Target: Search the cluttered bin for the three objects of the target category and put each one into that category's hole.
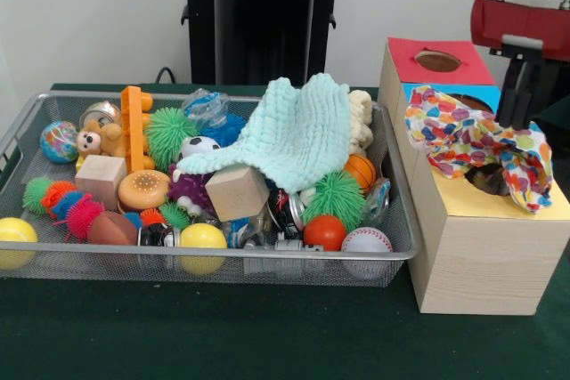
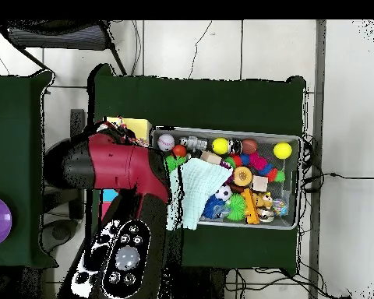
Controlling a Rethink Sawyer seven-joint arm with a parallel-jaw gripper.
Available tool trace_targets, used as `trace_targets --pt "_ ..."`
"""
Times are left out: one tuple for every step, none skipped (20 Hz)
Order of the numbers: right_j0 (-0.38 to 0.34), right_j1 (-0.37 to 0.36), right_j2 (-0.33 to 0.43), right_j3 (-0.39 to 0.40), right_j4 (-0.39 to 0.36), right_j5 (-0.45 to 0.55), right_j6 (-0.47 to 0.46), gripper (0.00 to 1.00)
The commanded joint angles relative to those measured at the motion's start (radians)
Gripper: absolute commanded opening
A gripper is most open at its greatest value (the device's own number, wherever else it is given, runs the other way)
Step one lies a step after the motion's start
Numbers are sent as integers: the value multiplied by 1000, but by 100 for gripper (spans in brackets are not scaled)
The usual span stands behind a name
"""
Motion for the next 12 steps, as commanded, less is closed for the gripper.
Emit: trace_targets --pt "-19 11 113 167 36 114 124 0" --pt "-19 9 115 174 38 110 124 0" --pt "-18 10 118 173 40 114 126 0" --pt "-18 9 122 179 43 109 127 0" --pt "-21 9 130 176 47 118 124 0" --pt "-22 8 136 183 52 114 125 0" --pt "-18 13 136 174 57 116 132 0" --pt "-18 13 141 177 62 113 135 0" --pt "-18 14 142 178 65 108 136 0" --pt "-19 13 146 182 70 102 138 0" --pt "-21 14 148 177 74 100 139 0" --pt "-21 13 150 178 77 92 140 0"
